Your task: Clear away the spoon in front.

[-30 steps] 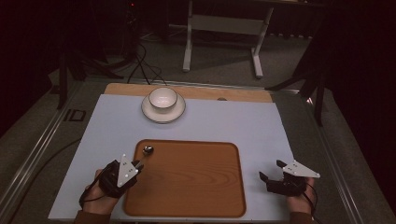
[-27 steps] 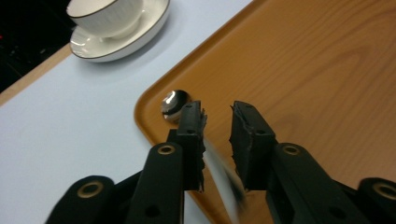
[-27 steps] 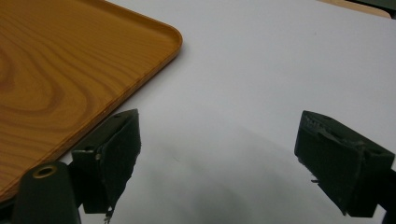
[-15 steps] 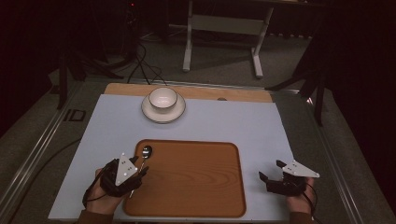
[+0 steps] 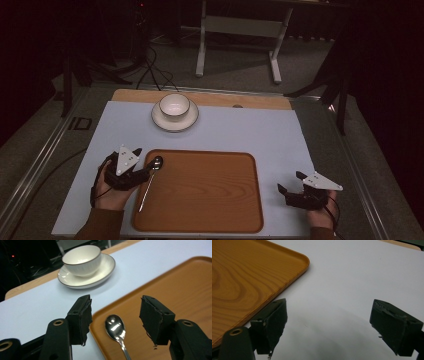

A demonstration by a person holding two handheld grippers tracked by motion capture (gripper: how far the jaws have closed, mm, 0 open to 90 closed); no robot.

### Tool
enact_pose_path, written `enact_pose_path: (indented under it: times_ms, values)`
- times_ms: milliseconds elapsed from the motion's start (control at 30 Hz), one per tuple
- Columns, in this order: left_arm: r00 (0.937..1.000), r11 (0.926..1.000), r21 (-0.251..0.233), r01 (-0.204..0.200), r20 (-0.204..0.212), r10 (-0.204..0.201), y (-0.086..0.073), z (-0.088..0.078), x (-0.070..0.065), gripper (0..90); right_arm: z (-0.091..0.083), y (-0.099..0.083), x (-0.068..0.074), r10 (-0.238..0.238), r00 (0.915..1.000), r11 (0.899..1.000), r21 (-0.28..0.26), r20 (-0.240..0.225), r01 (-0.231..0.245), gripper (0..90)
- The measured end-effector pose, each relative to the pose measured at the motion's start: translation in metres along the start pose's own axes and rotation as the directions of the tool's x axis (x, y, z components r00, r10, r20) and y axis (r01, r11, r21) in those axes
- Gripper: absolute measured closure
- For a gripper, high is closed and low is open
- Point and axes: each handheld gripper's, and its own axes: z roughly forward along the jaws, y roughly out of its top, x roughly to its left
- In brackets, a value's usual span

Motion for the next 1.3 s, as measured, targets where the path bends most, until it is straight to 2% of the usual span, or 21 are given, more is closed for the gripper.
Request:
enact_pose_path:
  times_ms: [367, 567, 767, 833, 1067, 1300]
  values:
    - [0.9971, 0.9981, -0.017, 0.059, -0.047, -0.060, 0.000, 0.006, 0.024, 42.4, -0.002, 0.000, 0.000, -0.001, 1.0000, 1.000, -0.012, 0.000, 0.001, 14.1]
    - [0.9955, 0.9973, -0.010, 0.073, -0.059, -0.074, -0.003, 0.011, 0.034, 42.7, -0.002, 0.000, 0.000, -0.003, 1.0000, 1.000, -0.019, 0.002, 0.003, 14.2]
    - [0.9942, 0.9964, 0.011, 0.084, -0.068, -0.083, -0.014, 0.017, 0.039, 43.3, -0.003, 0.001, -0.001, -0.005, 1.0000, 1.000, -0.028, 0.005, 0.005, 14.2]
    - [0.9923, 0.9955, 0.013, 0.093, -0.083, -0.092, -0.018, 0.019, 0.042, 42.7, -0.003, 0.001, -0.001, -0.005, 1.0000, 1.000, -0.029, 0.006, 0.005, 14.1]
    - [0.9874, 0.9910, 0.030, 0.131, -0.094, -0.127, -0.029, 0.026, 0.051, 42.1, -0.003, 0.001, -0.001, -0.003, 0.9999, 1.000, -0.027, 0.011, 0.003, 14.1]
    - [0.9832, 0.9880, 0.040, 0.149, -0.112, -0.144, -0.037, 0.032, 0.058, 41.7, -0.003, 0.000, -0.001, -0.003, 0.9999, 1.000, -0.026, 0.012, 0.004, 14.1]
